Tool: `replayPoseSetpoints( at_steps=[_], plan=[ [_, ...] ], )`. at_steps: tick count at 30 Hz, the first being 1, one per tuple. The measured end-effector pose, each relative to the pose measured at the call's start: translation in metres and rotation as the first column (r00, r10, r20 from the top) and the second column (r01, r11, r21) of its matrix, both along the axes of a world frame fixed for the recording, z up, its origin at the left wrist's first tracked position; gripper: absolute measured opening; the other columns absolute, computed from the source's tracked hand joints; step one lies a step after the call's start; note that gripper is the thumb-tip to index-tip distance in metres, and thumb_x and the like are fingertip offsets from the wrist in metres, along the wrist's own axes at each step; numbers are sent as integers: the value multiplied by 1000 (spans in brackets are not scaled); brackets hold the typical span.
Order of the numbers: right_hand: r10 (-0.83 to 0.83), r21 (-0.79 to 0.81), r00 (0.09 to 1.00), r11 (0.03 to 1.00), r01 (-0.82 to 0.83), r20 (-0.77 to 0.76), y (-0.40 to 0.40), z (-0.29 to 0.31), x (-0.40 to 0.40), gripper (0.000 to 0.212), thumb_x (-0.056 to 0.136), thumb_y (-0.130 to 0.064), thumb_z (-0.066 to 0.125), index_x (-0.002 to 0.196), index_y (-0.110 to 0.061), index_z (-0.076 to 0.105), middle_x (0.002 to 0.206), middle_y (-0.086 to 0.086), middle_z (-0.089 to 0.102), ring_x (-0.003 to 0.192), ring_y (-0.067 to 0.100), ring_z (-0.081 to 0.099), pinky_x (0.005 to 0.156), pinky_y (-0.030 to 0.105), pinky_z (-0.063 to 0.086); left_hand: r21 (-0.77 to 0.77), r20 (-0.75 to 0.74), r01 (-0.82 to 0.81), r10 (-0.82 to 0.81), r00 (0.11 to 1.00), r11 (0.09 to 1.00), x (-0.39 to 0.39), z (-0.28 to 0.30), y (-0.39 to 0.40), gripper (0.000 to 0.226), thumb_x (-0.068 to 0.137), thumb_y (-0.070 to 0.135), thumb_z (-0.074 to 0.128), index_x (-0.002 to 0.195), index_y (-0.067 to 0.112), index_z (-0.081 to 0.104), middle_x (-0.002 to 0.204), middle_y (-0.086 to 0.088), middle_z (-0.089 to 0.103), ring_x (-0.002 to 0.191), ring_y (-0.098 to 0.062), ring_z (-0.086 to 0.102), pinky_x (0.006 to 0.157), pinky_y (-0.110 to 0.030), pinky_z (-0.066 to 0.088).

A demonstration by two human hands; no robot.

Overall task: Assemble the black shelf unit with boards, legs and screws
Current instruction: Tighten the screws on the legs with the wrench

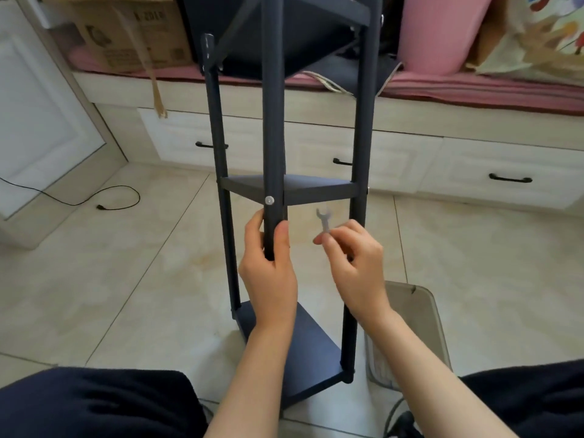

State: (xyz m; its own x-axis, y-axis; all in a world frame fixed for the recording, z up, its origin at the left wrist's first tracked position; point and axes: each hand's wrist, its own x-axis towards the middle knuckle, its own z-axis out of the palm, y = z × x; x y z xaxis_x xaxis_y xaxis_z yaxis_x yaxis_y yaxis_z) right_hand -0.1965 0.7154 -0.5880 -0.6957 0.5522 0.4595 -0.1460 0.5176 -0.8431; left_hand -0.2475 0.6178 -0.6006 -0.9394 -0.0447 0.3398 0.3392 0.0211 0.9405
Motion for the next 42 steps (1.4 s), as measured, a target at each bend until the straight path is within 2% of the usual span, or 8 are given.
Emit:
replayPoseSetpoints(
  at_steps=[3,8,15,21,27,30,34,42],
  plan=[
    [-19,227,1000,974,19,1,8,-4,-17,17,90,-2,62,75,0,70,72,4,55,62,11,48,58,14,37,10,6,-8,8,1000,1000,-13,-3,5,27,101,42,56,125,32,62,76,17,61,64,-10,57,60,-31,49],
    [4,340,996,940,-36,94,19,-10,-41,13,91,-5,64,83,-2,73,76,0,57,62,12,51,59,21,41,2,2,28,-28,1000,1000,-36,0,12,41,97,49,54,126,25,66,72,18,57,59,-8,50,59,-35,44],
    [98,-48,959,995,-88,267,18,-7,-56,20,100,-17,55,97,-13,74,63,-23,55,62,-12,54,58,4,39,-35,25,133,-133,991,990,-53,8,24,28,102,35,58,130,35,56,74,16,64,62,-5,59,63,-28,48],
    [153,-223,944,971,-88,291,31,7,-62,23,99,-25,54,93,-20,76,62,-26,60,66,-9,55,58,7,38,-61,-3,203,-203,979,977,-53,12,34,30,103,26,58,129,37,47,74,10,66,58,-11,58,60,-33,49],
    [153,-217,906,974,-70,394,38,19,-68,23,100,-23,53,99,-19,75,75,-22,54,82,2,51,85,31,49,-140,-35,145,-151,988,980,-60,13,32,29,102,29,58,126,40,47,84,21,66,64,-11,62,59,-33,54],
    [184,-215,896,971,-103,403,38,24,-73,24,100,-18,52,105,-16,75,71,-22,49,80,3,48,78,21,43,-174,-44,98,-107,993,980,-61,15,29,33,99,27,62,127,41,50,90,29,63,71,-19,64,64,-41,57],
    [223,-227,884,964,-138,410,40,31,-81,23,98,-17,53,100,-17,76,71,-22,50,80,1,48,72,18,37,-156,-29,65,-70,997,986,-67,12,23,36,98,28,65,133,32,56,93,13,65,82,-33,66,76,-57,55],
    [214,-92,886,977,-193,412,38,39,-97,23,98,-16,52,82,-19,69,58,-6,51,52,8,45,46,12,37,-130,-61,83,-91,994,988,-62,12,23,41,98,26,66,139,26,56,106,7,69,88,-28,69,76,-53,58]
  ],
)
